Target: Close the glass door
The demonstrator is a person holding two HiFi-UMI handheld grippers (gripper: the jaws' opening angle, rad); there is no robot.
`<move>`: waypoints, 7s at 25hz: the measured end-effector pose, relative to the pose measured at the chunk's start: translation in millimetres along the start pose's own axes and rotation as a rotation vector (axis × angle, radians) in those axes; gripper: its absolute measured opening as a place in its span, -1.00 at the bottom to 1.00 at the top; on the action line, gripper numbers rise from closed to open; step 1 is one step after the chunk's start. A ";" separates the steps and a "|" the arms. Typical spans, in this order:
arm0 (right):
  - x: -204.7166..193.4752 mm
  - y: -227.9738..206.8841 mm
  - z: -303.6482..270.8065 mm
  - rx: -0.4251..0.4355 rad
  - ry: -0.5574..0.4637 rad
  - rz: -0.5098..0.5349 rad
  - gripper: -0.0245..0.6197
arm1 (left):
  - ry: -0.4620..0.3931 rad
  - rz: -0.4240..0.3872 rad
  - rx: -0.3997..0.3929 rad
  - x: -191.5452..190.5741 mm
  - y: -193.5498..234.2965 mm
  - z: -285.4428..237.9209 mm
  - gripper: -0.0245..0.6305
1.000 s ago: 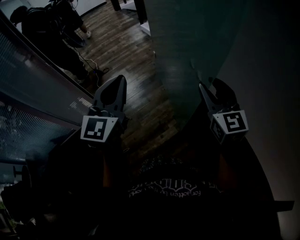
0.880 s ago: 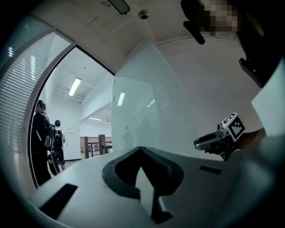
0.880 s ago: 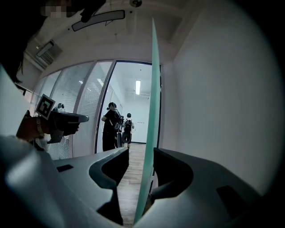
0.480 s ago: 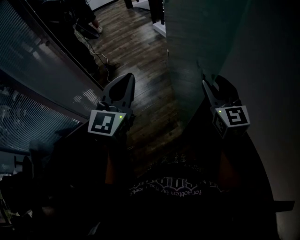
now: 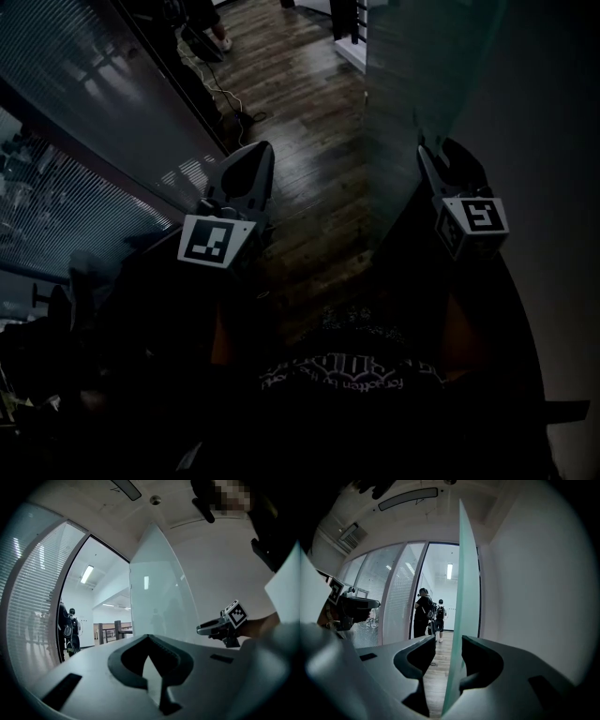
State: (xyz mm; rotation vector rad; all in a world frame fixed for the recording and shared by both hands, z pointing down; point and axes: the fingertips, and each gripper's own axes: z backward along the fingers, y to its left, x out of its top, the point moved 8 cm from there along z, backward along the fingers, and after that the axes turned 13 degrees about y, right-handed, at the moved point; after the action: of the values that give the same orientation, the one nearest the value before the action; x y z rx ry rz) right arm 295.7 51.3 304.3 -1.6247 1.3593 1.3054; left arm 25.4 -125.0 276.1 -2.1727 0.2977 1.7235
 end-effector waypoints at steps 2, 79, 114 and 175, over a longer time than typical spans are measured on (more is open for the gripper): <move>2.0 16.1 -4.2 0.000 -0.004 -0.002 -0.42 | 0.002 0.002 0.011 -7.5 12.7 15.2 -0.95; 90.8 258.4 -228.7 0.659 -0.081 0.268 -0.42 | 0.076 0.108 0.538 -64.2 159.1 105.1 -0.95; 150.2 349.9 -363.6 0.555 -0.066 0.237 -0.46 | 0.044 0.101 0.495 -80.9 345.9 103.5 -0.95; 219.5 406.8 -553.0 0.672 -0.082 0.279 -0.53 | 0.075 0.111 0.613 -89.0 493.1 40.0 -0.95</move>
State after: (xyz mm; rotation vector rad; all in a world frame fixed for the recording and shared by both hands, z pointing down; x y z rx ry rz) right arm 55.5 -628.2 310.4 -0.9415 1.7704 0.8939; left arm -216.2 -565.7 285.0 -1.7861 0.8543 1.3614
